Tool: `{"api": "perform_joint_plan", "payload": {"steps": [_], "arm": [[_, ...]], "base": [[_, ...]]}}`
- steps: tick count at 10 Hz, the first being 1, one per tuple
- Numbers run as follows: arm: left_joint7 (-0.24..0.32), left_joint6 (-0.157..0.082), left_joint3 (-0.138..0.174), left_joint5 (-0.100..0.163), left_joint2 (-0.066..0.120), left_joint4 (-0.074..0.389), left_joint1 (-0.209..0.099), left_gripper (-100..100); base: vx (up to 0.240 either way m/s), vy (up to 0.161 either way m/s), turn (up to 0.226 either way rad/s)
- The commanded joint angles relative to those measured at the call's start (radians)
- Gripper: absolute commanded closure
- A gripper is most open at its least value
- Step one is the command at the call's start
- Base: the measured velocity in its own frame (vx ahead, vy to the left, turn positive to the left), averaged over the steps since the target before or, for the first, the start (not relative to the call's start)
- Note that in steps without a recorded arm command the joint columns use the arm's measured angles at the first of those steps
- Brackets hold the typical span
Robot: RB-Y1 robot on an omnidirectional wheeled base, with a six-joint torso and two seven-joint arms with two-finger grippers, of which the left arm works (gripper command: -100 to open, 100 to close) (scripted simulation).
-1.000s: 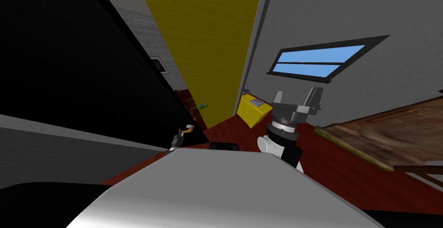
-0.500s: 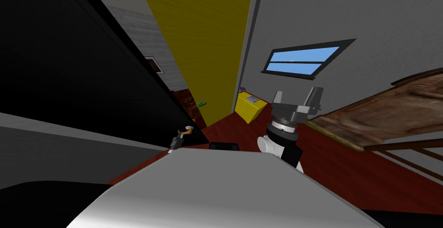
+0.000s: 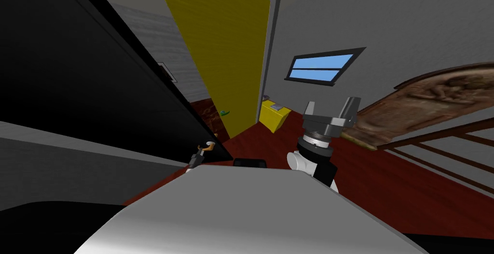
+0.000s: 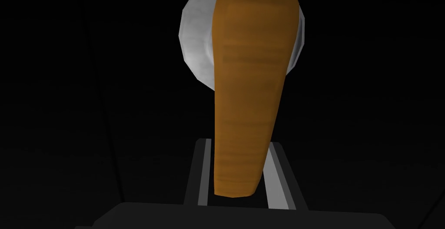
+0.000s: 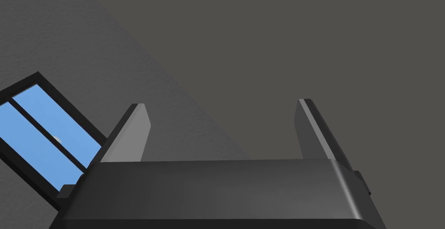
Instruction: Pull the door open
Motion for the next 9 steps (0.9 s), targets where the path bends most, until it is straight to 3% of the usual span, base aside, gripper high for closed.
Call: {"api": "perform_joint_plan", "payload": {"steps": [1,2,3,7,9], "arm": [[0.010,-0.026,-0.019,-0.013,-0.001,0.008,0.004,100],[0.015,-0.037,-0.023,-0.016,0.002,0.014,0.005,100],[0.011,-0.021,-0.009,-0.008,0.008,0.009,0.006,100],[0.026,-0.076,-0.024,-0.022,0.017,0.049,0.008,100],[0.031,-0.091,-0.028,-0.025,0.020,0.059,0.008,100]], "base": [[-0.227,0.031,-0.210],[-0.238,0.043,-0.167],[-0.109,0.029,-0.024],[-0.231,0.038,-0.190],[-0.204,0.045,-0.122]]}}
